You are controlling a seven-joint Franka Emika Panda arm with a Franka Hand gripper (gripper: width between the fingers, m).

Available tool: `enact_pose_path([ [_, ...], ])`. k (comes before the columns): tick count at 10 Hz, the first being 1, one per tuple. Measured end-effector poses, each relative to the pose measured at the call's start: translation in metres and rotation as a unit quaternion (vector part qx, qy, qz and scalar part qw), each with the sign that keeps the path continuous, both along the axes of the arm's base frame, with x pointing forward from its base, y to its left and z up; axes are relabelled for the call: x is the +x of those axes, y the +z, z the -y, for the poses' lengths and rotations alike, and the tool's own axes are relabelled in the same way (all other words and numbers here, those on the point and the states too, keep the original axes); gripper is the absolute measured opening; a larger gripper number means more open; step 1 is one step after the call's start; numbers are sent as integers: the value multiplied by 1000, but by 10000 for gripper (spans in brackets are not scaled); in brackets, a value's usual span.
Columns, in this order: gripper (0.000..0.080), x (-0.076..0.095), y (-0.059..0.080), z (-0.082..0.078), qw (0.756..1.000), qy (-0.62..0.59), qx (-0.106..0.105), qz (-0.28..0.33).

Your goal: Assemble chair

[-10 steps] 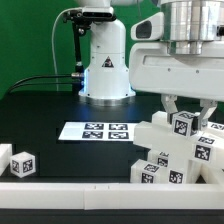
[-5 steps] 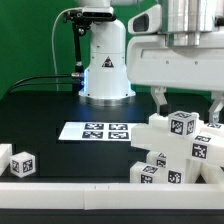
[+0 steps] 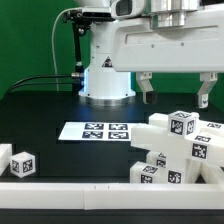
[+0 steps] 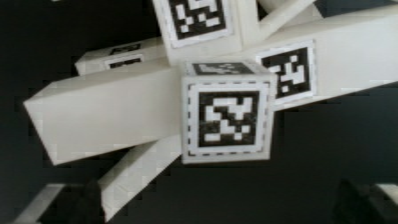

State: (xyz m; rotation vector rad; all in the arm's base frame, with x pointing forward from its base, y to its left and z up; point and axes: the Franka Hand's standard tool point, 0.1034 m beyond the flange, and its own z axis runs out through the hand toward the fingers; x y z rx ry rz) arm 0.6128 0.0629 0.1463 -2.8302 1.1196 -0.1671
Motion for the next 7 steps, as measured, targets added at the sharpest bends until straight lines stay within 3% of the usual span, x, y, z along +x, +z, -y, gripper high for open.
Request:
enact_pose_path([
  [3,649,-2,-1,6,999,36,-5,0],
  [6,649,-11,-1,66,992,124,-22,-3],
  [7,649,-6,4,70,988,154,-21,-11],
])
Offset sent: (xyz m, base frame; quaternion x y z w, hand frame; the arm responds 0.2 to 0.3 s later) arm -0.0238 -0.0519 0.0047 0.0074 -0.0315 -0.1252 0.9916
